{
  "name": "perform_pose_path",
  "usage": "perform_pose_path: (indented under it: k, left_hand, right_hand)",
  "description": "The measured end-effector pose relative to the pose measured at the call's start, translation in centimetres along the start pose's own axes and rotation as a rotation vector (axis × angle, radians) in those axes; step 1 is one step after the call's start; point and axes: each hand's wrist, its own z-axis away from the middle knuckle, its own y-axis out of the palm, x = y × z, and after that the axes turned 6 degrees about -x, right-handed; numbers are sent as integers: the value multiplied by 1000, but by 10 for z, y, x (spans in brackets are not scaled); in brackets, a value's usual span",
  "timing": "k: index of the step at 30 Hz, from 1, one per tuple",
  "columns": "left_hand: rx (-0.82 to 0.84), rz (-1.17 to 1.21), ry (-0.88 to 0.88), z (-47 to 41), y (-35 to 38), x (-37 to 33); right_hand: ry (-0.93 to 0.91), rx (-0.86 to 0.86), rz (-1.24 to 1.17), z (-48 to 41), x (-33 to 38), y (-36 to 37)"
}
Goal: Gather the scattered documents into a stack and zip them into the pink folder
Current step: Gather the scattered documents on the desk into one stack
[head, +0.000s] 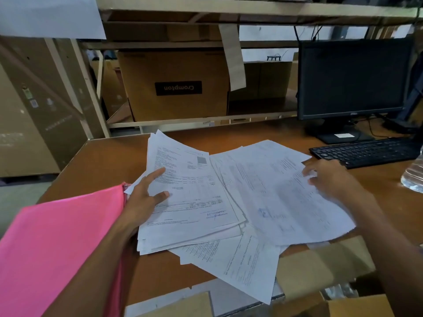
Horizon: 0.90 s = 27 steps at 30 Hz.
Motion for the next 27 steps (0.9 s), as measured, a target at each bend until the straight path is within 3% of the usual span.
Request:
perform_pose_path:
  k: [3, 7, 11, 15, 18, 20, 22, 23, 25, 26, 27]
  left_hand:
    - [-13, -28, 4, -1, 0, 0]
    - [-18, -29, -2, -1, 0, 1]
    - [-19, -11, -8, 0, 1, 0]
    - [-29, -24, 1, 0, 2, -2]
    - [-23, -14, -11, 0, 1, -1]
    - [-26, -3, -25, 0, 1, 0]
    - [-32, 15, -47, -1, 1, 0]
    - [-34, 18, -58, 0, 1, 0]
    - [-36, 10, -60, 1, 1, -1]
    - [-36, 6, -60, 1, 2, -2]
    - [-35, 11, -64, 2, 2, -4]
  right_hand:
    - [-1, -115, 138, 1, 4, 0]
    - [-3, -46, -150, 3, 9, -11]
    - [-80, 41, -144, 13, 14, -22]
    - [-164, -37, -195, 13, 11, -21]
    - [-230, 6, -181, 14, 11, -14]
    - [-269, -92, -228, 12, 12, -12]
    - [-245, -290, -525, 10, 16, -13]
    - [-213, -308, -768, 9, 22, -16]
    - [-79, -172, -1342, 4, 37, -16]
    - [-14, -101, -1516, 0, 46, -12]
    - [29, -65, -1543, -3, 56, -5]
